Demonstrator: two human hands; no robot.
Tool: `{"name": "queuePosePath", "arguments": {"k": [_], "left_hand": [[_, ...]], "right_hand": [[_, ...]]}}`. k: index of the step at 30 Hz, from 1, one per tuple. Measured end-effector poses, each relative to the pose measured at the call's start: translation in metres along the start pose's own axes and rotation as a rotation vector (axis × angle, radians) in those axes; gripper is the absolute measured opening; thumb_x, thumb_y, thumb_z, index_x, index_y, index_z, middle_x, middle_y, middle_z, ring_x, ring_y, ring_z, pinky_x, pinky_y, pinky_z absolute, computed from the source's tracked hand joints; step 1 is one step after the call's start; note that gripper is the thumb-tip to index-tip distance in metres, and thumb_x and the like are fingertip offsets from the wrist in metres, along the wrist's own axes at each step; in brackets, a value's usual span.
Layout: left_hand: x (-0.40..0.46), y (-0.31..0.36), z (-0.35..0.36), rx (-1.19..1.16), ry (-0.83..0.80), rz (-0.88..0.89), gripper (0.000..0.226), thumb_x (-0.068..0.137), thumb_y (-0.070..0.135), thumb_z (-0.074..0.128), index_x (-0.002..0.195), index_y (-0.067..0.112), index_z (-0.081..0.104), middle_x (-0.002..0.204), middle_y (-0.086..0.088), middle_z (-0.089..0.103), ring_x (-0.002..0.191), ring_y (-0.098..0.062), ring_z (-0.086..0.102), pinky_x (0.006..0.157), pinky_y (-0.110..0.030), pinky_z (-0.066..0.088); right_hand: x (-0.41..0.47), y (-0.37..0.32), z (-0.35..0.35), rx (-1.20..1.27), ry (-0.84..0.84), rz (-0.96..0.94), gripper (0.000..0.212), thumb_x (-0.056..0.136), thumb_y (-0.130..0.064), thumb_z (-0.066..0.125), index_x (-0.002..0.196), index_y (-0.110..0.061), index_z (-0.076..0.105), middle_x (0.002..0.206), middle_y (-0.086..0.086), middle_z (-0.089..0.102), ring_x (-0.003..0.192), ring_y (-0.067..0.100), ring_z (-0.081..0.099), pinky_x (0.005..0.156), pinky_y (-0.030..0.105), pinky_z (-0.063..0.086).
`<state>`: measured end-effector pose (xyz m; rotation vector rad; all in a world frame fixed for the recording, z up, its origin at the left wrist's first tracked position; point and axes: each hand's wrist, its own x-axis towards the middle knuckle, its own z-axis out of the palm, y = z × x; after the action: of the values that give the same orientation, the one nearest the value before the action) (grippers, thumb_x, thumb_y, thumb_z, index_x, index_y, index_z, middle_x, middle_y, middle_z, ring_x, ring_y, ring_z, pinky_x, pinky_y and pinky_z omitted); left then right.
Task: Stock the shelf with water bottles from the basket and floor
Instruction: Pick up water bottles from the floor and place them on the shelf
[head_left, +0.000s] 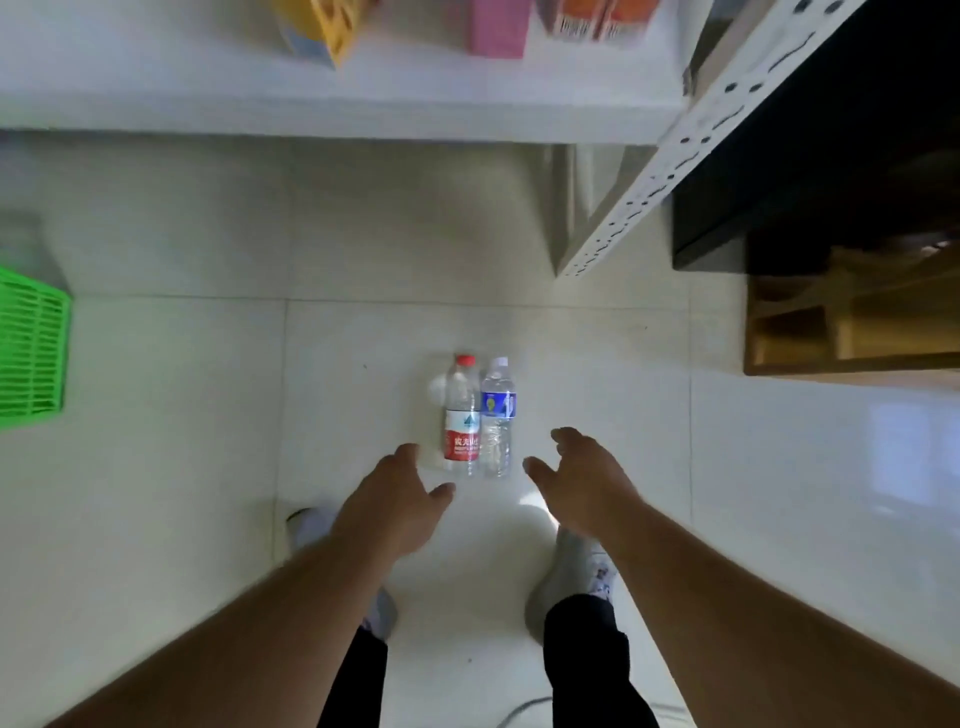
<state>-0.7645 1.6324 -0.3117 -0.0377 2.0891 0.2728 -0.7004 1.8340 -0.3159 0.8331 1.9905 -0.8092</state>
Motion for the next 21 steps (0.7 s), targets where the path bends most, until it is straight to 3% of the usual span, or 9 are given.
{"name": "queuePosePath", "arguments": {"k": [4, 7, 9, 11, 13, 16, 21], "left_hand": [[0.107, -0.024, 0.058, -0.077, 0.006, 0.002, 0.085, 0.084, 0.06, 0.063, 0.15, 0.016, 0.031, 0.151, -0.009, 0.045, 0.134, -0.027, 0.048, 0.101, -0.032, 0.04], [0.167, -0.037, 0.094, -0.138, 0.02, -0.011, 0.085, 0.08, 0.06, 0.068, 0.144, 0.013, 0.038, 0.144, -0.009, 0.052, 0.125, -0.028, 0.055, 0.084, -0.026, 0.038], [0.197, -0.042, 0.114, -0.176, 0.026, -0.012, 0.083, 0.077, 0.058, 0.072, 0.14, 0.013, 0.043, 0.138, -0.008, 0.056, 0.113, -0.024, 0.06, 0.078, -0.024, 0.037], [0.221, -0.045, 0.13, -0.217, 0.04, 0.003, 0.08, 0.073, 0.058, 0.076, 0.134, 0.015, 0.048, 0.128, -0.004, 0.061, 0.087, -0.013, 0.06, 0.064, -0.02, 0.038], [0.239, -0.048, 0.142, -0.263, 0.038, 0.015, 0.077, 0.067, 0.059, 0.079, 0.126, 0.017, 0.053, 0.118, -0.001, 0.065, 0.082, -0.01, 0.062, 0.061, -0.022, 0.045], [0.254, -0.051, 0.151, -0.299, 0.019, 0.008, 0.076, 0.062, 0.057, 0.083, 0.124, 0.018, 0.058, 0.113, 0.001, 0.068, 0.093, -0.017, 0.068, 0.073, -0.029, 0.054], [0.263, -0.052, 0.155, -0.394, -0.004, -0.012, 0.058, 0.067, 0.04, 0.085, 0.117, 0.02, 0.062, 0.097, 0.005, 0.068, 0.076, -0.005, 0.063, 0.053, -0.021, 0.045]], "right_hand": [[0.109, 0.015, 0.056, 0.149, 0.061, 0.048, 0.066, 0.094, -0.051, 0.054, 0.149, -0.016, 0.039, 0.141, 0.004, 0.057, 0.127, 0.023, 0.055, 0.097, 0.027, 0.041], [0.175, 0.025, 0.087, 0.241, 0.121, 0.088, 0.069, 0.091, -0.056, 0.054, 0.145, -0.015, 0.043, 0.129, 0.003, 0.065, 0.12, 0.023, 0.058, 0.084, 0.023, 0.038], [0.21, 0.031, 0.103, 0.293, 0.147, 0.084, 0.071, 0.089, -0.059, 0.055, 0.144, -0.016, 0.043, 0.132, 0.003, 0.063, 0.118, 0.024, 0.059, 0.082, 0.025, 0.038], [0.237, 0.032, 0.115, 0.33, 0.168, 0.081, 0.071, 0.087, -0.06, 0.057, 0.141, -0.016, 0.046, 0.126, 0.002, 0.063, 0.111, 0.023, 0.06, 0.08, 0.026, 0.039], [0.256, 0.031, 0.123, 0.38, 0.18, 0.09, 0.06, 0.084, -0.062, 0.059, 0.124, -0.017, 0.056, 0.1, -0.005, 0.064, 0.089, 0.018, 0.062, 0.069, 0.026, 0.043], [0.272, 0.028, 0.133, 0.429, 0.19, 0.083, 0.047, 0.078, -0.065, 0.063, 0.081, -0.019, 0.054, 0.069, -0.008, 0.058, 0.06, 0.011, 0.056, 0.051, 0.024, 0.04], [0.285, 0.027, 0.136, 0.467, 0.115, 0.084, 0.046, 0.075, -0.06, 0.072, 0.077, -0.016, 0.06, 0.057, -0.004, 0.048, 0.044, 0.014, 0.043, 0.041, 0.02, 0.033]]}}
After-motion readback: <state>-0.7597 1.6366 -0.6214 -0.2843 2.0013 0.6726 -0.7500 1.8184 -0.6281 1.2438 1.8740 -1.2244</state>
